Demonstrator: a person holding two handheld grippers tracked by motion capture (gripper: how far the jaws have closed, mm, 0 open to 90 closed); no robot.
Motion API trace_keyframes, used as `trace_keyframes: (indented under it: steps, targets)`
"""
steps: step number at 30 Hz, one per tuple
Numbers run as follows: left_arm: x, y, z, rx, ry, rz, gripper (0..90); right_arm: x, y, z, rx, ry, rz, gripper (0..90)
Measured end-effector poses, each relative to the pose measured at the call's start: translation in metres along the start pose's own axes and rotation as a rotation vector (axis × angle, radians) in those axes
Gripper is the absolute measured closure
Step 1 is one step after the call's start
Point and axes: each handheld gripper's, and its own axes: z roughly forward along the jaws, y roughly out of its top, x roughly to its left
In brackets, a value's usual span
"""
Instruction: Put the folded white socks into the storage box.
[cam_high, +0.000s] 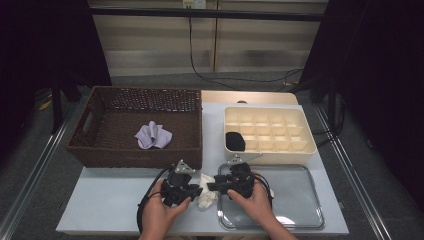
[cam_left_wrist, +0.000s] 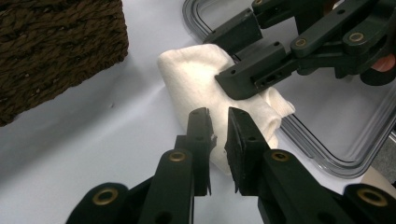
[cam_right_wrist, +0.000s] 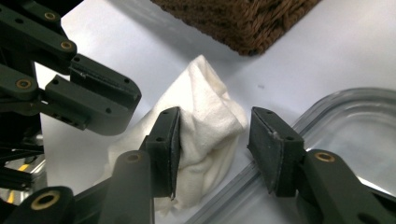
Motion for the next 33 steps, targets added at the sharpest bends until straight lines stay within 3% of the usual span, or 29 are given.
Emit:
trace_keyframes:
  steps: [8,13,18,23,28,33]
  targets:
    - [0.0,0.001,-0.004,-0.01,0.013,0.011,78.3,-0.002,0.001,0.003,0.018,0.021,0.039,59.9]
    - [0.001,0.001,-0.004,-0.008,0.016,0.015,78.0,-0.007,-0.001,0.004,0.024,0.063,0.099,66.8]
    - [0.001,0.001,-0.005,-0.017,0.023,0.016,77.8,-0.009,-0.001,0.004,0.036,0.078,0.124,75.2]
    - [0.003,0.001,-0.006,-0.018,0.026,0.018,77.3,-0.007,0.001,0.002,0.048,0.063,0.096,82.9]
    - [0.005,0.0,-0.005,-0.016,0.025,0.017,76.1,-0.005,0.004,0.0,0.04,0.063,0.094,84.9]
    - [0.007,-0.001,-0.005,-0.006,0.025,0.007,75.8,-0.001,0.011,-0.002,0.033,0.047,0.057,85.1]
